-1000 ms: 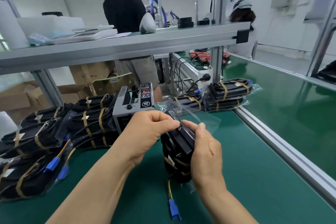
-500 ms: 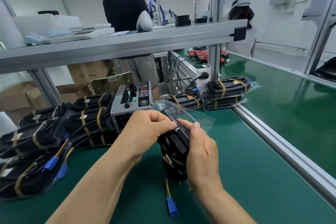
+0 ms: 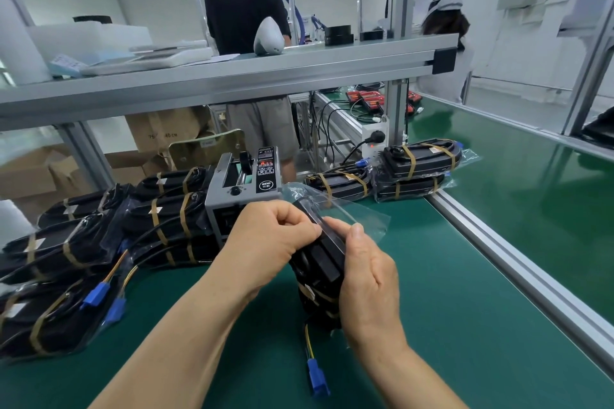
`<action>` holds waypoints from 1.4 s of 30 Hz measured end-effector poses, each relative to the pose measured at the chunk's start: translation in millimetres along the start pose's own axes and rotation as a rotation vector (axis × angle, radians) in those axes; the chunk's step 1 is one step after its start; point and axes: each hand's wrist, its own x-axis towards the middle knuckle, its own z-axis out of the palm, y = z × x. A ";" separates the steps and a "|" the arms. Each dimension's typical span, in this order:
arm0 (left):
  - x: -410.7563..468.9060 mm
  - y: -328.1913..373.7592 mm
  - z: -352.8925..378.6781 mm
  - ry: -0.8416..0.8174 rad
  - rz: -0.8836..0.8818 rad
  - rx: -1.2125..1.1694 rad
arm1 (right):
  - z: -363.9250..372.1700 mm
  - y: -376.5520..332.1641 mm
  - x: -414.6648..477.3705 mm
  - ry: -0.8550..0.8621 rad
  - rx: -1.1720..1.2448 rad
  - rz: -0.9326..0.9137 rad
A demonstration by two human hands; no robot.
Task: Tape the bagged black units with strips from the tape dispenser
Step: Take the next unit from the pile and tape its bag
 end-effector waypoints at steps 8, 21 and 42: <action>0.4 -9.9 1.8 0.095 0.017 0.008 | 0.2 0.1 -0.5 0.001 -0.014 -0.017; 5.7 -4.9 -13.2 -0.074 -0.031 0.036 | -0.5 -4.9 -2.3 -0.033 0.001 -0.036; -11.7 -11.7 -3.1 0.080 -0.033 0.058 | -2.1 22.7 2.3 -0.041 0.154 -0.089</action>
